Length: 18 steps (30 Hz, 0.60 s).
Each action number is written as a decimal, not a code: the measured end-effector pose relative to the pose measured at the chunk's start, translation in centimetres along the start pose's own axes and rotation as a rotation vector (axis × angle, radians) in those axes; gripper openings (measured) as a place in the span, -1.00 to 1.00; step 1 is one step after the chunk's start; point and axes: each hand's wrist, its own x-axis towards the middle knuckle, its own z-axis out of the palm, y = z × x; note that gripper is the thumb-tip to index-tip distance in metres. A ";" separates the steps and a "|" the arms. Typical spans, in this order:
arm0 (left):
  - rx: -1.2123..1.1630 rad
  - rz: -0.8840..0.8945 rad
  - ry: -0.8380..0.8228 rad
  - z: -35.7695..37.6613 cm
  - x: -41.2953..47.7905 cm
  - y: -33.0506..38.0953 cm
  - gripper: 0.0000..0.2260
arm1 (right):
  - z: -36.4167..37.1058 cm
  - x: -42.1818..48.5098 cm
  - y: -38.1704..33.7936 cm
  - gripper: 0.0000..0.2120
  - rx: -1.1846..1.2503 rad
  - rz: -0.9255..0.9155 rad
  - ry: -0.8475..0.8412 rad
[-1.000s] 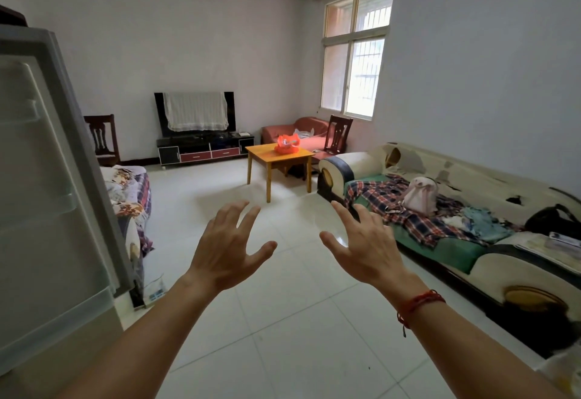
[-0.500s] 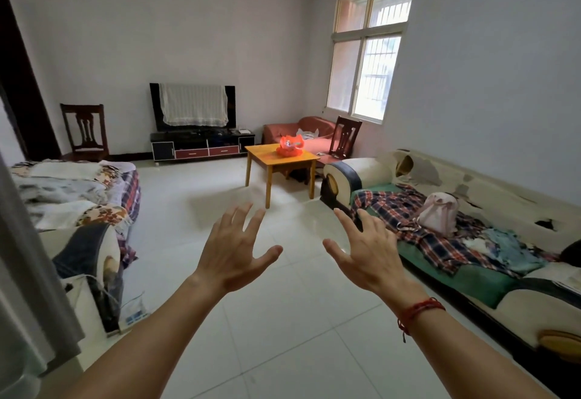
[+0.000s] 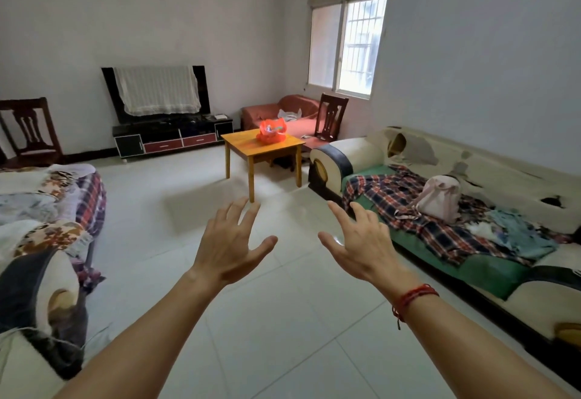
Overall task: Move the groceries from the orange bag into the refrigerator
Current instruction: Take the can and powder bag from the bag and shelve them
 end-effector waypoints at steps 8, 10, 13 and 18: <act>0.002 -0.019 -0.017 8.6 15.8 -2.5 -0.27 | 5.0 16.9 6.1 -0.35 0.011 -0.005 0.009; 0.009 -0.019 -0.020 10.2 19.5 -2.9 -0.27 | 6.0 20.9 7.4 -0.34 0.013 -0.021 0.010; 0.007 -0.013 -0.008 12.1 24.9 -3.9 -0.28 | 7.6 26.8 8.9 -0.34 0.019 -0.022 -0.008; -0.011 -0.024 0.017 15.3 32.9 -6.5 -0.29 | 10.2 35.9 10.6 -0.35 0.013 -0.041 -0.009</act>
